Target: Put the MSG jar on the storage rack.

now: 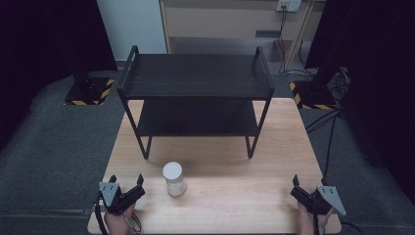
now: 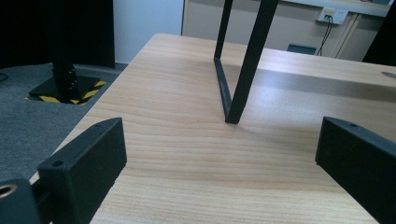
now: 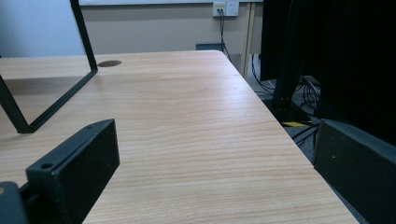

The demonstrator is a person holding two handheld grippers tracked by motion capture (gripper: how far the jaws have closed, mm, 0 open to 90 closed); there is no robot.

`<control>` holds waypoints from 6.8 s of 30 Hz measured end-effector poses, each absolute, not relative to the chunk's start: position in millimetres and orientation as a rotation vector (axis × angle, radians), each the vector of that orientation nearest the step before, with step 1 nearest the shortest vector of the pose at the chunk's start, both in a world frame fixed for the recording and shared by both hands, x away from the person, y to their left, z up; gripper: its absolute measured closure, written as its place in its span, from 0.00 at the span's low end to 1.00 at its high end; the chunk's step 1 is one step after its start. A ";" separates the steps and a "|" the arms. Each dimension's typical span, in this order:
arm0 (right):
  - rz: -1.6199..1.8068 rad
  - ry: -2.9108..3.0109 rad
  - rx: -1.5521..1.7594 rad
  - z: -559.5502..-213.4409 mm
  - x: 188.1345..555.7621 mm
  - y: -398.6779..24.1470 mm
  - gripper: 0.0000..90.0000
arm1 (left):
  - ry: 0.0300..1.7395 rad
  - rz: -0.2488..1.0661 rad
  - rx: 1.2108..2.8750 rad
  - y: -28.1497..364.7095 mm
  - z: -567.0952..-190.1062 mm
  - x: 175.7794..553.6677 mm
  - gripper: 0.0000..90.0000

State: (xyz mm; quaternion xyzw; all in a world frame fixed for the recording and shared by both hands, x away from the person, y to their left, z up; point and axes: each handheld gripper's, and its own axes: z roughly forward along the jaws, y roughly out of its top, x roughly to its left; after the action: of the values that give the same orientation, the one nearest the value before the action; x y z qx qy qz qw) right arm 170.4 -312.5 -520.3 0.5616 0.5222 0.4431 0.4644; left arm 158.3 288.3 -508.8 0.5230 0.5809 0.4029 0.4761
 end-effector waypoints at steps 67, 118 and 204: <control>1.096 1.246 1.362 -525.2 166.3 -310.4 0.01 | 1.194 0.988 1.426 171.4 -459.6 154.0 0.37; 1.086 1.243 1.356 -525.4 166.8 -309.8 0.01 | 1.172 1.092 1.292 154.5 -338.1 327.4 0.37; 1.081 1.302 1.313 -525.1 165.9 -309.9 0.01 | 1.453 0.977 1.369 267.1 -500.7 187.4 0.00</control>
State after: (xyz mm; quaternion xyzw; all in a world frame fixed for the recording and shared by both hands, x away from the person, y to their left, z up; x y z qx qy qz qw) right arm 165.9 -309.9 -525.1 0.5379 0.5336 0.4429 0.4793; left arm 187.4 267.1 -500.7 0.5521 0.5860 0.3939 0.4435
